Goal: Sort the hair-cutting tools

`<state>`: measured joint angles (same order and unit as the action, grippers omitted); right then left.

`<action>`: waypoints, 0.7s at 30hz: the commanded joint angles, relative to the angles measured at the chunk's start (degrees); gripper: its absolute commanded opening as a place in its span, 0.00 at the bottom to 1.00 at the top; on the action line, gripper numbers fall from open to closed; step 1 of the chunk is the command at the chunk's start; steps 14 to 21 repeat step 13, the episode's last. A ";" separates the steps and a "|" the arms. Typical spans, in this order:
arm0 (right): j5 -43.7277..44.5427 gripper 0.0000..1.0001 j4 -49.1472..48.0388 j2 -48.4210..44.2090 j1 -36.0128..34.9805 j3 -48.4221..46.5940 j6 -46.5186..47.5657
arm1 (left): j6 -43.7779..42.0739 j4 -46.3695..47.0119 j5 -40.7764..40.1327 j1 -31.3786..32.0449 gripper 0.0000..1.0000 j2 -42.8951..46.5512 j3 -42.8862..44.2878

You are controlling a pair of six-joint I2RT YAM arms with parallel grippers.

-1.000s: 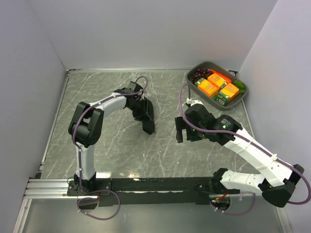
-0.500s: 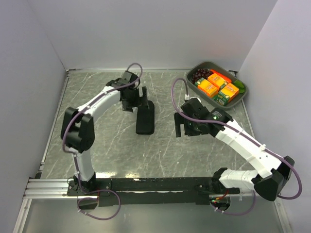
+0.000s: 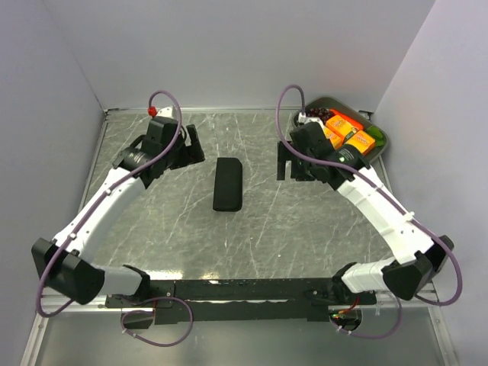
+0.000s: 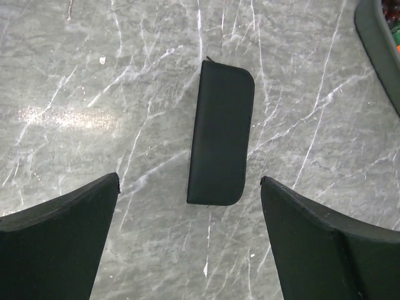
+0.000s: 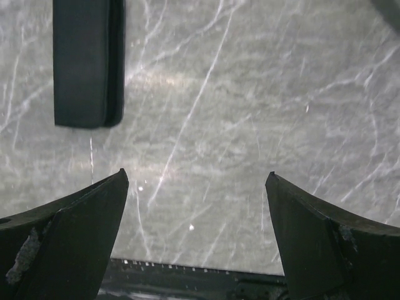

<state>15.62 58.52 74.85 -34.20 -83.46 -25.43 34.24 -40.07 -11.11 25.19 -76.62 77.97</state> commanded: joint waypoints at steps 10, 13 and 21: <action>-1.26 1.00 -4.27 1.63 1.14 -5.68 9.43 | -5.14 17.38 2.41 -0.14 0.97 9.29 -10.99; 0.70 1.00 -5.18 0.38 1.76 -4.16 7.07 | -5.85 19.50 3.82 -0.14 0.97 9.30 -11.79; 0.70 1.00 -5.18 0.38 1.76 -4.16 7.07 | -5.85 19.50 3.82 -0.14 0.97 9.30 -11.79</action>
